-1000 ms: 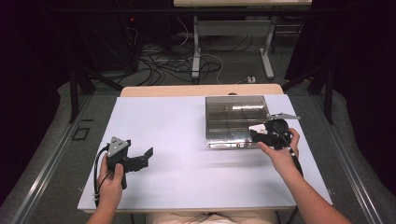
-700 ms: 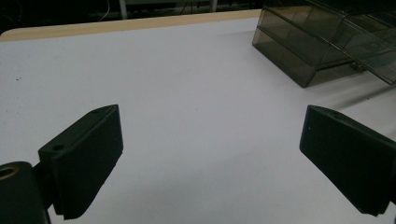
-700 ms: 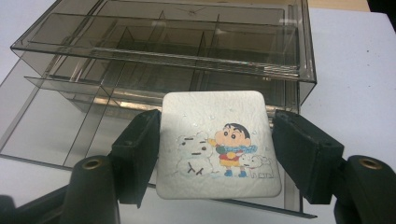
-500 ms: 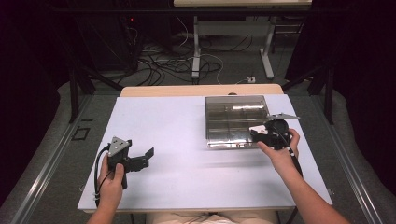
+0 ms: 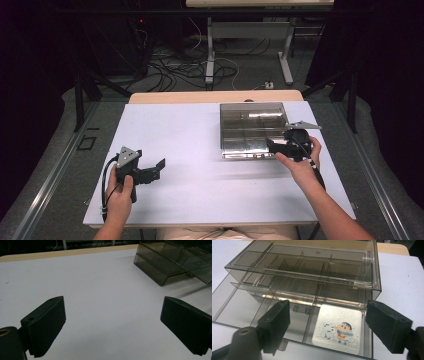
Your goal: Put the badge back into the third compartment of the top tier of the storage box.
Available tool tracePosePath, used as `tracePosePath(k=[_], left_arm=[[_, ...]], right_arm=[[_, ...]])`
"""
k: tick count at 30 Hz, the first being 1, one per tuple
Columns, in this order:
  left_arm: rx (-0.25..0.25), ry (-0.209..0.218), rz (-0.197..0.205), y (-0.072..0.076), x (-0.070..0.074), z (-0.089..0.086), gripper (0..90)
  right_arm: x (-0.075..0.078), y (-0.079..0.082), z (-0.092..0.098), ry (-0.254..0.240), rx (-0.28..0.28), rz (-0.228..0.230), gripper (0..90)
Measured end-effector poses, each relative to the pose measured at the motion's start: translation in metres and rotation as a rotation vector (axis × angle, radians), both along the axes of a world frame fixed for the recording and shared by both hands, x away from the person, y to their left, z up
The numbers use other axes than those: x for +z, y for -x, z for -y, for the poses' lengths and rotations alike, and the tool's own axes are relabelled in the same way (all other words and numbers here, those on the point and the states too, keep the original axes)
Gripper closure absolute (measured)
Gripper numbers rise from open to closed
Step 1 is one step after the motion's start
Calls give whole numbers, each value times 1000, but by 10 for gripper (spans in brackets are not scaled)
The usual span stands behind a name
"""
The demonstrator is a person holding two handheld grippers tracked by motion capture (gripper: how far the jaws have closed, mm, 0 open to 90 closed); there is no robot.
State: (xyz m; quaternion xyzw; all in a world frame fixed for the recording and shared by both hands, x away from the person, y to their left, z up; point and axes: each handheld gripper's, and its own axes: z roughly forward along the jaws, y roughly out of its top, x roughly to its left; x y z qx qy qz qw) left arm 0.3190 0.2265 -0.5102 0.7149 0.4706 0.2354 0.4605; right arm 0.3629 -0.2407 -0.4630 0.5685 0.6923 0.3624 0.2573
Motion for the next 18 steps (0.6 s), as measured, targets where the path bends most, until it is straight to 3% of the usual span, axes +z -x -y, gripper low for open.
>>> tracePosePath(k=[8, 15, 18], left_arm=[[0, 5, 3, 0, 0, 0, 62], [0, -1, 4, 0, 0, 0, 62], [1, 2, 2, 0, 0, 0, 62]], right_arm=[[0, 0, 0, 8, 4, 10, 140], [1, -1, 0, 9, 34, 29, 11], [3, 0, 1, 16, 41, 36, 0]])
